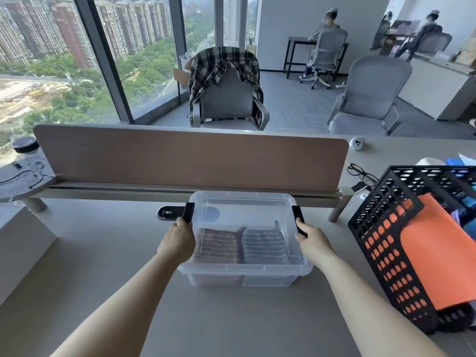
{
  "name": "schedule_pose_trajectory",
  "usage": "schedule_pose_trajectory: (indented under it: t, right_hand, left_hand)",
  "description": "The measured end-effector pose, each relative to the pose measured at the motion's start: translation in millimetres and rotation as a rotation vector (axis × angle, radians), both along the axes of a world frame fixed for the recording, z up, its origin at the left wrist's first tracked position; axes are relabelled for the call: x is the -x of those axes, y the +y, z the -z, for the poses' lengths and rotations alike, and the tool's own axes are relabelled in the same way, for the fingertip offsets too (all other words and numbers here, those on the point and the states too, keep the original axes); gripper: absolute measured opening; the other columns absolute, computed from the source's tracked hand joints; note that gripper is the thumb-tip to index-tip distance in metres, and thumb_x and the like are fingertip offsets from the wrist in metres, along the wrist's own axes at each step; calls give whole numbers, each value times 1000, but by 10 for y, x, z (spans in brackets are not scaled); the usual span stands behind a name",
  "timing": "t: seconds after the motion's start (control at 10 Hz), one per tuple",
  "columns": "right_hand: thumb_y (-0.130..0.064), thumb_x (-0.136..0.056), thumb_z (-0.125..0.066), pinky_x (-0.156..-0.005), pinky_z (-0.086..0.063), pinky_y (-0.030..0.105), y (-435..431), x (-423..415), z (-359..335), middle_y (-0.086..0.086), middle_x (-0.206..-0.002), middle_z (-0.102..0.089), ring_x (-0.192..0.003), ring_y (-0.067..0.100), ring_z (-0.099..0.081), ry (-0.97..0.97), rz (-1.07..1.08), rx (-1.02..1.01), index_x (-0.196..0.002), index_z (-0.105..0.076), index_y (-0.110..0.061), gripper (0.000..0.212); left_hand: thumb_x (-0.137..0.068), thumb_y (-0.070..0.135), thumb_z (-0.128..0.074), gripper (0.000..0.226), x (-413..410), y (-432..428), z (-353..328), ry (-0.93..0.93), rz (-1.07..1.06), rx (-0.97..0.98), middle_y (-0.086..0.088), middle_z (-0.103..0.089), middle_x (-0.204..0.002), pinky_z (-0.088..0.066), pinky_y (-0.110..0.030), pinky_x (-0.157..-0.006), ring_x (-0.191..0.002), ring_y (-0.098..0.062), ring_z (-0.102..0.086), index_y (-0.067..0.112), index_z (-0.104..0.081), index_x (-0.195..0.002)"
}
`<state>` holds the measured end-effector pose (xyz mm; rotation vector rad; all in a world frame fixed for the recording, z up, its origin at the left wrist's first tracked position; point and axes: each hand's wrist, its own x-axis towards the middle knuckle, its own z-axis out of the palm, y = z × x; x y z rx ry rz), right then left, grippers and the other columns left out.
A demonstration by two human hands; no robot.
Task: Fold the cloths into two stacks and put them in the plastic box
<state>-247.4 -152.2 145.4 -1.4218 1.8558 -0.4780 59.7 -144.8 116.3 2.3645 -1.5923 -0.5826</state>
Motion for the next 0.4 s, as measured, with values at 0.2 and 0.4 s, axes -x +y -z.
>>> schedule_pose_trajectory:
  t: [0.2,0.4]
  right_hand:
    - [-16,-100,-37,-87,-47,34,1,-13,-53,4,-151,-35,-108,27,-57,35,-28,-24,-149,-25,-28,51]
    - [-26,-98,-46,-94,-44,36,96,85,-310,4,-145,-43,-116,27,-54,6,-74,-9,-149,-19,-37,59]
  left_hand:
    - [-100,34,-18,38,-31,-26,-46,24,2,-50,-20,-50,-126,-41,-44,-83,-109,-40,-53,7,-39,-114]
    - [-97,44,-28,48,-106,-12,-481,77,-32,-42,-20,-37,-138,-38,-47,-100,-121,-40,-43,11,-42,-130]
